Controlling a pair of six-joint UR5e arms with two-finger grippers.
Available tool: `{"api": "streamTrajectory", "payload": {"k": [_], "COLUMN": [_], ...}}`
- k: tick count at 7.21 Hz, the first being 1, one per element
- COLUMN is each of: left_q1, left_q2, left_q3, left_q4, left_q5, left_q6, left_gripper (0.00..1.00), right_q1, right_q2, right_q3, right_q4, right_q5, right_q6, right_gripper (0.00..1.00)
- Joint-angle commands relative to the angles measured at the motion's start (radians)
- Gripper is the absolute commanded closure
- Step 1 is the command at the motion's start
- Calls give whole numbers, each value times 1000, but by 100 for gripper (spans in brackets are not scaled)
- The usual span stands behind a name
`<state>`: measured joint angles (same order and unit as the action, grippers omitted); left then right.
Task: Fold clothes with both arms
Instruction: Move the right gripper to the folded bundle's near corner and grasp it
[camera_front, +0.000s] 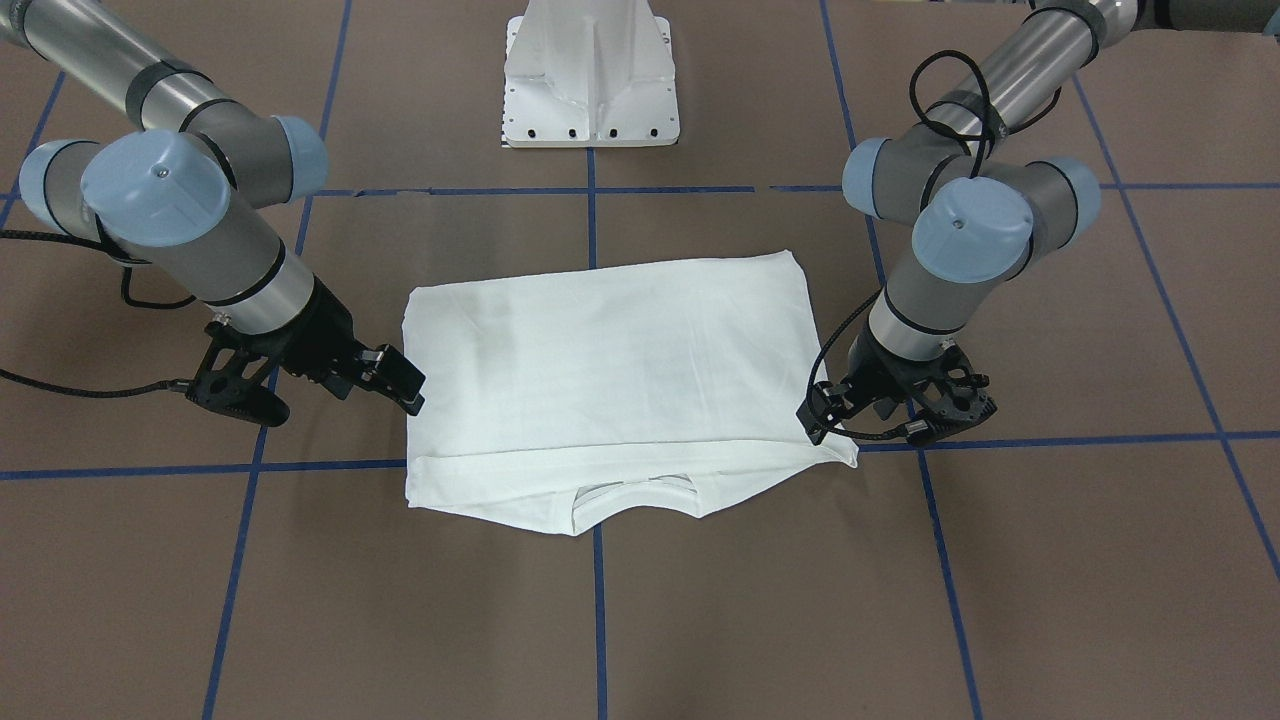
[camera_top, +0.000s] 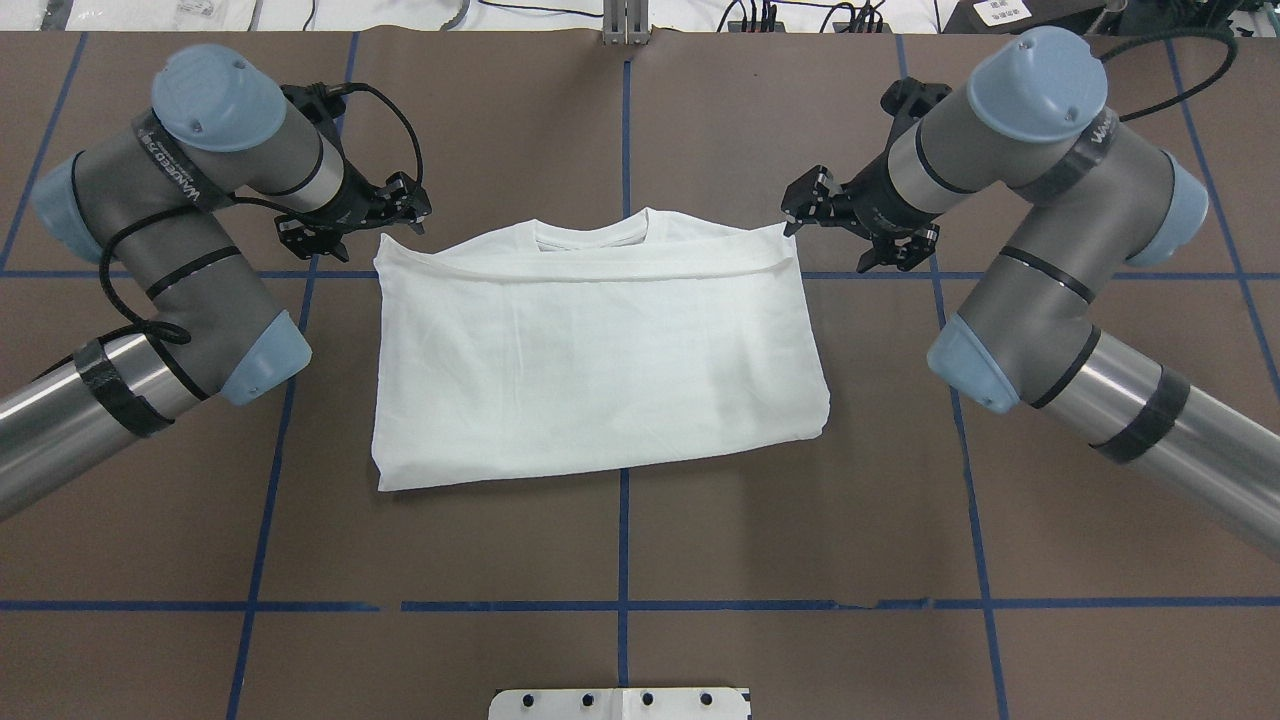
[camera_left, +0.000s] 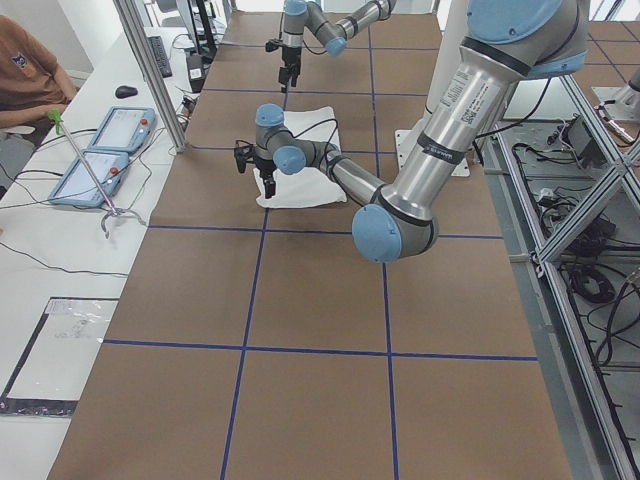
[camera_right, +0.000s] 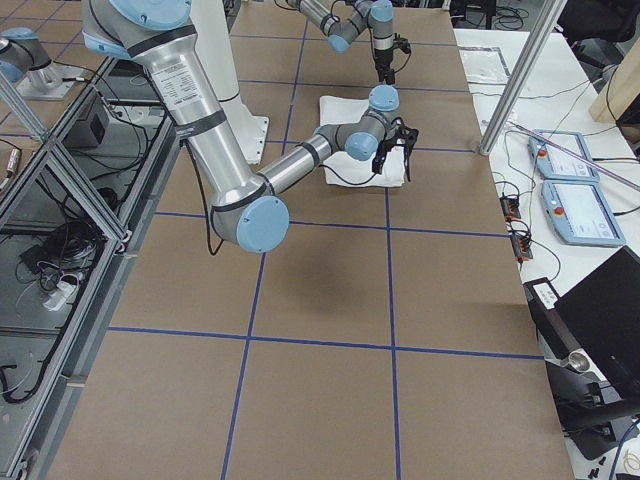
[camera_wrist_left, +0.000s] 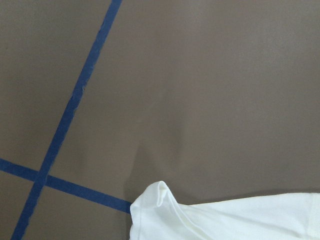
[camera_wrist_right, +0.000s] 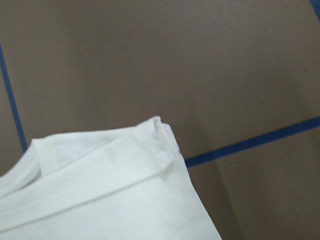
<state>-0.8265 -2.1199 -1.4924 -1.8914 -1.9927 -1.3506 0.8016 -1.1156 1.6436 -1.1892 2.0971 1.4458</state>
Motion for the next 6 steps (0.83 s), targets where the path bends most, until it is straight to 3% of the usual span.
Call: {"api": "streamTrajectory", "payload": {"k": [1,2,6], "left_q1": [0,0,0], "left_q2": [-2,0,0], "left_q3": [-12,-12,-12], "left_q4": [0,0,-2], "left_q5": [14,23,23], "left_q6": [-5,-4,-1], "left_gripper": [1,1,1], "right_q1": [-129,-189,-260], "right_q2": [-87,-110,-142], "right_q3": [64,80,107], "right_q4": [-10,-13,-16], "right_q5": [-84,-136,-149], "right_q6": [11,69,106], "right_gripper": [0,0,0]}}
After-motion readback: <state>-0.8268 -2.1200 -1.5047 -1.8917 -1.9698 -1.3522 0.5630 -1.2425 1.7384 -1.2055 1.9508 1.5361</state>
